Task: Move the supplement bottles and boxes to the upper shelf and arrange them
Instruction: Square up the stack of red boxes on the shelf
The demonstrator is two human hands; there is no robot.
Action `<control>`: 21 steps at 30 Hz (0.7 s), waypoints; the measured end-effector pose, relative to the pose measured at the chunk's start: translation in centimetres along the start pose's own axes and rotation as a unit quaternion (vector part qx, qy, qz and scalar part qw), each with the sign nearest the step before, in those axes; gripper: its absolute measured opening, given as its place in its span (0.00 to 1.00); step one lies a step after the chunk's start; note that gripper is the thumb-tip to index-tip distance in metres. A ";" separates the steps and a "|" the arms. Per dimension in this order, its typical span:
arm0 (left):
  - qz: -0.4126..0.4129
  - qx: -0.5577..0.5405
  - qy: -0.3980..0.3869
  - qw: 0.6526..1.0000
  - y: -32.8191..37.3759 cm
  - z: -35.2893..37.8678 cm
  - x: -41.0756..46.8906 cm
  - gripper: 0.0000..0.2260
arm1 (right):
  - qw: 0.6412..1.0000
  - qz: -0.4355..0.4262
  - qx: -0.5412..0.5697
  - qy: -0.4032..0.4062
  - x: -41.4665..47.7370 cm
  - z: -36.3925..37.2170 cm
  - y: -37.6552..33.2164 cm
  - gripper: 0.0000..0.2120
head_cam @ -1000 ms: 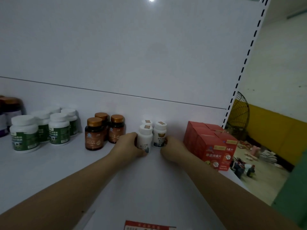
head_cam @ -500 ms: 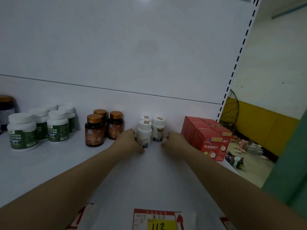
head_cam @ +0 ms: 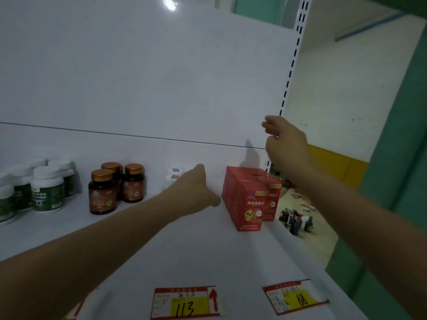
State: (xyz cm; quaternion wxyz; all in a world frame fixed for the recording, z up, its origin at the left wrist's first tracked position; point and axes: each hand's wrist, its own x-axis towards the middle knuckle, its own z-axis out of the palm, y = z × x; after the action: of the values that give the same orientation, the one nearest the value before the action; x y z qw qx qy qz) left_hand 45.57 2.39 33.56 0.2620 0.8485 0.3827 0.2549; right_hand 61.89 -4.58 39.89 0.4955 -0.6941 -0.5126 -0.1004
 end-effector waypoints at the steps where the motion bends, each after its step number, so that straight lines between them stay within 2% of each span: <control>1: -0.016 0.010 -0.041 0.999 0.7 0.6 0.4 0.29 | 0.999 0.027 -0.027 0.003 0.4 -1.0 1.6 0.25; 3: -0.044 0.016 -0.113 0.992 1.5 2.3 1.1 0.34 | 0.993 0.086 -0.078 -0.022 0.7 -2.4 5.6 0.26; 5: -0.061 0.022 -0.167 0.984 1.9 4.1 1.6 0.43 | 0.982 0.123 -0.117 -0.083 0.5 -3.0 9.6 0.28; 10: -0.099 0.045 -0.211 0.971 1.1 6.7 3.8 0.58 | 0.943 0.133 -0.125 -0.277 -0.1 -1.6 16.5 0.30; 13: -0.089 0.015 -0.220 0.971 -0.2 7.9 5.1 0.62 | 0.921 0.116 -0.062 -0.367 -0.2 -0.3 18.0 0.35; 15: -0.090 -0.046 -0.231 0.968 -0.6 8.6 5.8 0.55 | 0.910 0.092 -0.016 -0.404 -0.1 0.5 18.2 0.34; 18: -0.075 -0.072 -0.265 0.959 0.7 9.1 5.8 0.32 | 0.901 0.061 -0.007 -0.429 -0.1 1.3 17.9 0.25; 21: -0.061 -0.083 -0.286 0.953 1.3 9.0 6.0 0.23 | 0.900 0.053 0.005 -0.432 -0.3 1.7 17.8 0.20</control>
State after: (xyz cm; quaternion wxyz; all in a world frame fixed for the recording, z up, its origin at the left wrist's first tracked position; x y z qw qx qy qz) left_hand 55.40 4.05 29.19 0.4454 0.8362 0.3196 0.0159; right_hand 75.54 -3.10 28.47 0.2333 -0.6932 -0.6390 0.2383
